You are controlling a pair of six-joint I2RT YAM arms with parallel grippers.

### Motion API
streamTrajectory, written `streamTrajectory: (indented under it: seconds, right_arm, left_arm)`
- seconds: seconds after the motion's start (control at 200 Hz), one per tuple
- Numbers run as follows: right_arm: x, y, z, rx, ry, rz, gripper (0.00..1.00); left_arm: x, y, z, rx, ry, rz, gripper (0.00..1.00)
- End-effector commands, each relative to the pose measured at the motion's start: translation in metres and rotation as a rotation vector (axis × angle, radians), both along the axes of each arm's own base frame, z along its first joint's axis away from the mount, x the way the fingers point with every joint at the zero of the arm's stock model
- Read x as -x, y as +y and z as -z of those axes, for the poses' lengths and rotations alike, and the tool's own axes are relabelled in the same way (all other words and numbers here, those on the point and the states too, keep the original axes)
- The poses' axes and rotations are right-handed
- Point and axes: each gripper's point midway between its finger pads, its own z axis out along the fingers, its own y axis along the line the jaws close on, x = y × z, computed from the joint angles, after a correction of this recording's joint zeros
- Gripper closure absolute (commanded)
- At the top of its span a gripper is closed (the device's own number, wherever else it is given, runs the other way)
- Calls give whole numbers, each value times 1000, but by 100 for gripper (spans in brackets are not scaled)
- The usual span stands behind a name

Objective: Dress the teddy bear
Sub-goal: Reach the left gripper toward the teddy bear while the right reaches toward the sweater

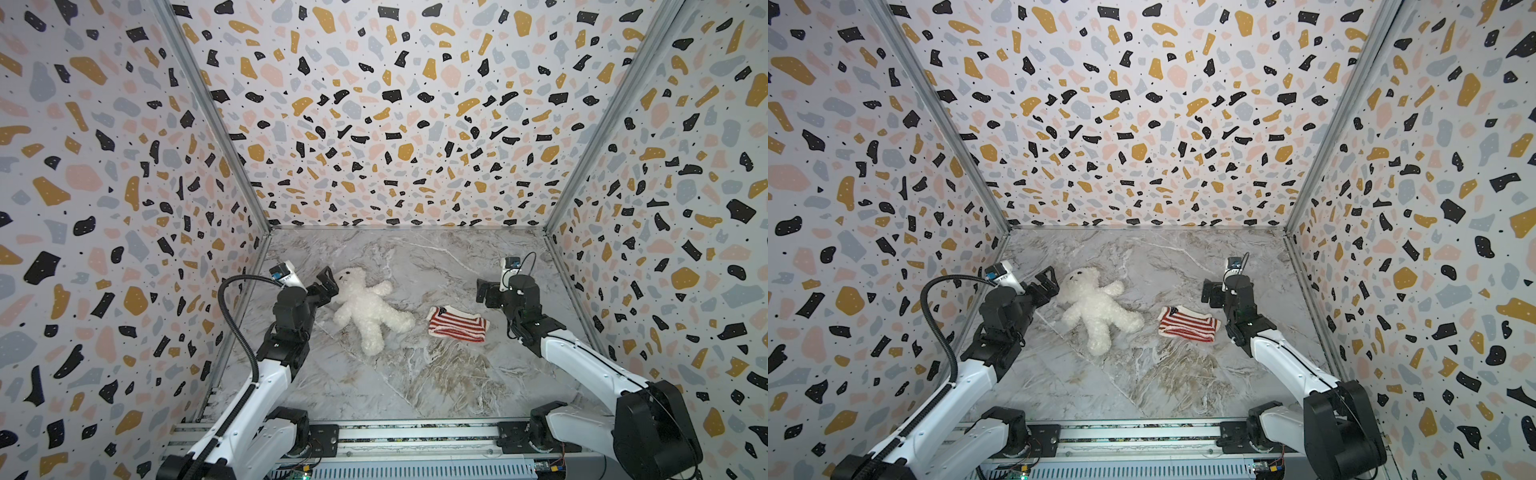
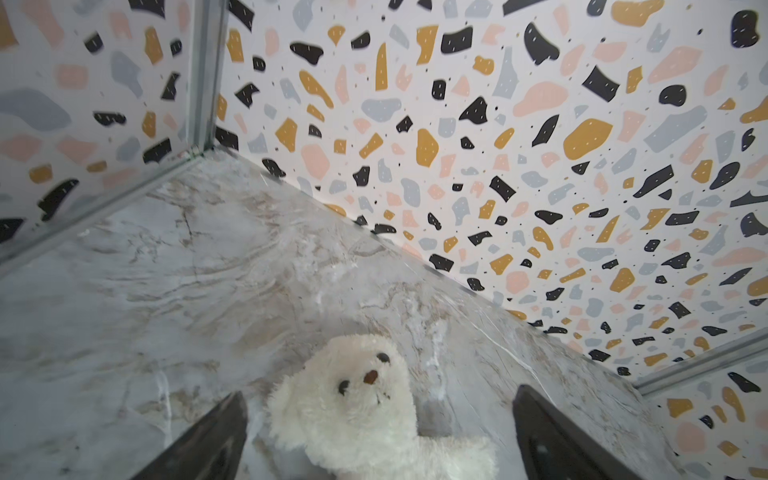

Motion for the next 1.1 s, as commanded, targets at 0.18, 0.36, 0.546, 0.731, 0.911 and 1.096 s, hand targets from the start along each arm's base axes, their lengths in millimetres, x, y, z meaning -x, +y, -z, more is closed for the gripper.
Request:
streamTrajectory:
  seconds: [0.18, 0.36, 0.546, 0.731, 0.911, 1.096]
  right_arm:
    - [45, 72, 32, -46, 198, -278, 1]
    - [67, 92, 43, -46, 235, -367, 1]
    - [78, 99, 54, -68, 261, -409, 1]
    - [84, 106, 60, -44, 283, -444, 1]
    - [90, 109, 55, -48, 282, -465, 1]
    - [97, 106, 46, -53, 275, -463, 1]
  left_arm:
    - [-7, -60, 69, -3, 329, 130, 0]
    - [-19, -79, 109, -84, 460, 122, 0]
    - [-34, -87, 137, -183, 548, 90, 0]
    - [-43, -96, 158, -233, 597, 103, 7]
    - [-37, -100, 171, -309, 639, 155, 29]
    - [-27, -105, 171, -410, 655, 273, 44]
